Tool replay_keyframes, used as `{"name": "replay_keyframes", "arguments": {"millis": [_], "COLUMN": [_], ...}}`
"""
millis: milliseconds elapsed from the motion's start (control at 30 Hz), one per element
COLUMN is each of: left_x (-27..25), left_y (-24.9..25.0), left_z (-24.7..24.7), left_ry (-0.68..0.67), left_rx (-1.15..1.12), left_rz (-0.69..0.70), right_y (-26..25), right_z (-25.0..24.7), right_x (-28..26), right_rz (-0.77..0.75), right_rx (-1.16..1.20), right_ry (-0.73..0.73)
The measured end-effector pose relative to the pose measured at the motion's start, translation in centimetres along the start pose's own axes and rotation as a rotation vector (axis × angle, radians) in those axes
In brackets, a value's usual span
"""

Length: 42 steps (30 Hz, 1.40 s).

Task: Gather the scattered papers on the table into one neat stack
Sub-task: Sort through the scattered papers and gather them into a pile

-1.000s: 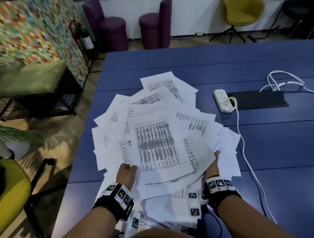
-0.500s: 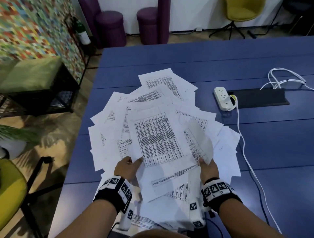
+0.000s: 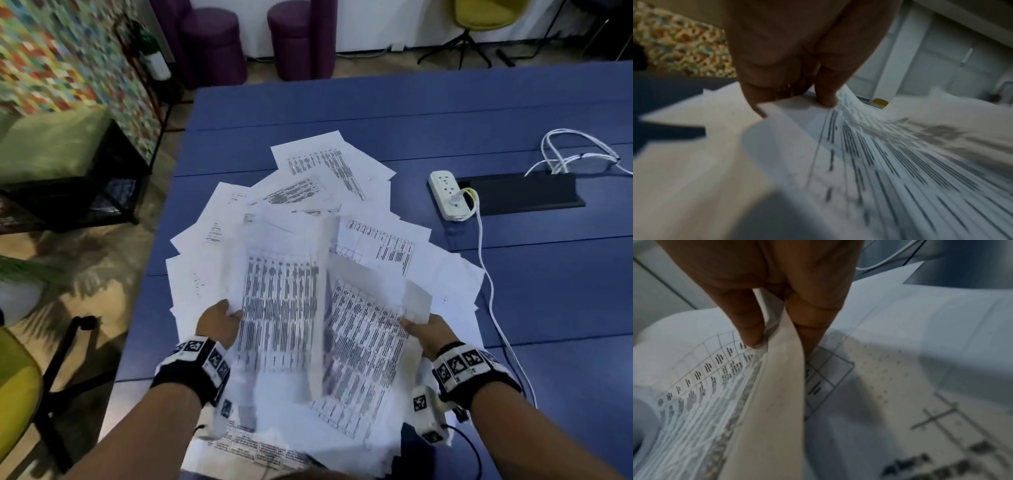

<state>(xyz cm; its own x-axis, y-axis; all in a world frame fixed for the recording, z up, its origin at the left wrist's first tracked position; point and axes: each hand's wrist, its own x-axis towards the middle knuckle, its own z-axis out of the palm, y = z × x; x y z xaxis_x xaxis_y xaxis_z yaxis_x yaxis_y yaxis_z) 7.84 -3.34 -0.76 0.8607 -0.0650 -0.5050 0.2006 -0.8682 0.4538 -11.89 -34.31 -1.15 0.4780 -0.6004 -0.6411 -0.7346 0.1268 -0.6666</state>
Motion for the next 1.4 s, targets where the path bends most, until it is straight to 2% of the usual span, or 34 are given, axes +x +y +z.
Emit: {"name": "replay_keyframes", "arguments": {"millis": [133,267,333,433,533,633,700,900,1067,1133,1233,1333,1400], "left_x": [-0.6,-2.4,-2.8,-3.0,-3.0,-3.6,-4.0,-4.7,-2.8,-1.5,1.0,2.8,4.1], "left_y": [0.7,2.5,2.8,3.1,3.1,3.4,3.4,3.0,3.1,3.2,3.7,4.5,4.8], "left_z": [-0.1,1.4,2.2,2.7,3.3,4.0,4.7,5.0,3.0,2.4,1.4,0.4,-0.1], "left_ry": [-0.155,-0.303,-0.278,-0.187,-0.177,-0.073,-0.033,-0.12,0.04,0.12,0.194,0.169,0.175], "left_rx": [0.014,0.189,0.145,-0.086,-0.107,-0.178,-0.19,-0.084,-0.221,-0.155,0.082,0.194,0.147], "left_rz": [0.12,0.295,0.299,0.234,0.239,0.31,0.338,0.303,0.271,0.319,0.365,0.24,0.109], "right_y": [-0.6,-1.4,-1.8,-2.3,-2.0,-1.3,-0.8,-0.6,1.6,2.0,0.6,0.5,0.7], "right_z": [0.5,1.7,2.1,2.0,1.8,2.0,2.5,1.8,0.5,0.1,-0.2,0.0,0.2], "right_x": [-0.4,-0.8,-0.6,-1.3,-1.5,-1.5,-1.7,-1.1,0.8,1.4,0.3,0.6,0.9], "right_rz": [-0.041,-0.045,0.005,0.109,0.037,0.005,0.046,0.038,0.002,-0.004,-0.013,-0.019,-0.022], "right_rx": [0.108,0.151,0.358,0.685,0.822,0.699,0.625,0.44,0.407,0.386,0.376,0.388,0.391], "right_ry": [0.075,0.094,0.065,-0.012,-0.016,0.03,-0.034,-0.054,0.003,0.04,0.067,0.093,0.095]}}
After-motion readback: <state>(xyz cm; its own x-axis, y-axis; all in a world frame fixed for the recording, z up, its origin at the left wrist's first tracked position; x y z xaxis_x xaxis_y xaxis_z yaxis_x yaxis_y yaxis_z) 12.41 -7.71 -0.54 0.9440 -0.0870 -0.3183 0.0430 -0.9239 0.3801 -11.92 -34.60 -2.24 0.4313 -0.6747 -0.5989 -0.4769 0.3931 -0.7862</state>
